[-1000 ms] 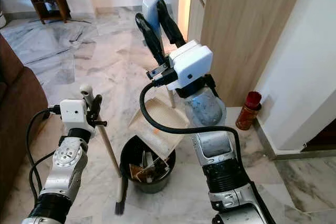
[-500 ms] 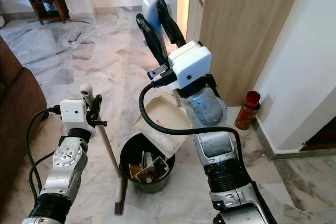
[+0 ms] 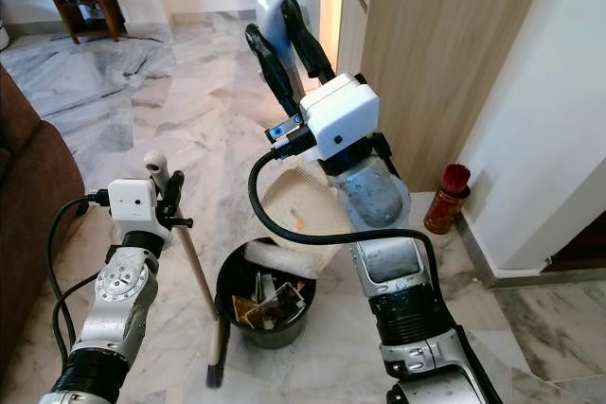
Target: Sweep floor
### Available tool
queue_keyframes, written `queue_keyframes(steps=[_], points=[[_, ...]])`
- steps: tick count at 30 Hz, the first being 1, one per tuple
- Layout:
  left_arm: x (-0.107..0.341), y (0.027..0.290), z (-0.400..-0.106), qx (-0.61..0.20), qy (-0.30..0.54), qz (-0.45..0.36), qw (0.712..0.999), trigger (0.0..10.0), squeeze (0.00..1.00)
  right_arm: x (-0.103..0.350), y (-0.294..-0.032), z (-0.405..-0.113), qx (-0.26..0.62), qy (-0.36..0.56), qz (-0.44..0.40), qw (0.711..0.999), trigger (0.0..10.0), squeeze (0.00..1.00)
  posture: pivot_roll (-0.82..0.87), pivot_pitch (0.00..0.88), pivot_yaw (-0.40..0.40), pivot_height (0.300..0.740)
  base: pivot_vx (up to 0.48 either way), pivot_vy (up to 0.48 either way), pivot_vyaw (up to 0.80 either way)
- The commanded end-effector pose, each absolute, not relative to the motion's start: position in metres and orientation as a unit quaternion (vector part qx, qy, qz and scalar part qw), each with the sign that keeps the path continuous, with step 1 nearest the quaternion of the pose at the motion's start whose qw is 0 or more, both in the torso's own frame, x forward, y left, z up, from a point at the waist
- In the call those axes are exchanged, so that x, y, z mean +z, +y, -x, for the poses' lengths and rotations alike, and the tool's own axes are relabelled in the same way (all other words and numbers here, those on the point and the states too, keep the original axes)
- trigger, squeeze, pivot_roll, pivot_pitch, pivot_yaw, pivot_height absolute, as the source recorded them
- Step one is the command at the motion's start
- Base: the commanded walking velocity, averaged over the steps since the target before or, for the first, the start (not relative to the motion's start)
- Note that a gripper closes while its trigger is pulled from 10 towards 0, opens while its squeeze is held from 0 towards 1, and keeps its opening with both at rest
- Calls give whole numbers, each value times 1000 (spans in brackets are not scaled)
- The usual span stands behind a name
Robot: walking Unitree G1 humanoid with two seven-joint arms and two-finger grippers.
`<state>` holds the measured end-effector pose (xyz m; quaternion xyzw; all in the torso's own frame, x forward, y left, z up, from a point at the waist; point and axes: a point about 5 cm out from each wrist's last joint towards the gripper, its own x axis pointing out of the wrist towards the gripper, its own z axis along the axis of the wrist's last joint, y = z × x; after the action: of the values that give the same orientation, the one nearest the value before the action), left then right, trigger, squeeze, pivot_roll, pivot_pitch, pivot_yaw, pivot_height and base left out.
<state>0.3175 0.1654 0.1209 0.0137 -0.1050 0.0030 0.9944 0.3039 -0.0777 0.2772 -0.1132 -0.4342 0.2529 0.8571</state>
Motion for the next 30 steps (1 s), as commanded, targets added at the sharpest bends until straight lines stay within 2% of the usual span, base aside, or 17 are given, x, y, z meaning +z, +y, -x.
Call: queue_keyframes(steps=[1,8,11,13,17,22,24,30], points=[[136,164,-319,-3,-145,-10,989,10000,0,291,-74,-298,256,-466,106,840,10000,0,74,38,31,740,0,0,0],[136,164,-319,-3,-145,-10,989,10000,0,289,-74,-299,264,-457,99,844,10000,0,74,38,31,740,0,0,0],[136,164,-319,-4,-144,-11,989,10000,0,287,-82,-306,227,-450,118,855,10000,0,73,37,31,740,0,0,0],[135,164,-319,-5,-143,-12,990,10000,0,284,-94,-314,183,-437,138,870,10000,0,72,37,30,740,0,0,0],[135,166,-318,-5,-142,-12,990,10000,0,282,-104,-318,153,-432,143,877,10000,0,72,38,30,740,0,0,0],[134,168,-317,-4,-139,-16,990,10000,0,269,-138,-332,49,-393,145,907,10000,0,69,37,31,740,0,0,0],[133,170,-315,-3,-138,-18,990,10000,0,255,-153,-336,13,-370,159,915,10000,0,69,39,31,740,0,0,0],[130,177,-311,2,-133,-23,991,10000,0,218,-176,-341,-45,-308,157,937,10000,0,70,38,31,740,0,0,0]])
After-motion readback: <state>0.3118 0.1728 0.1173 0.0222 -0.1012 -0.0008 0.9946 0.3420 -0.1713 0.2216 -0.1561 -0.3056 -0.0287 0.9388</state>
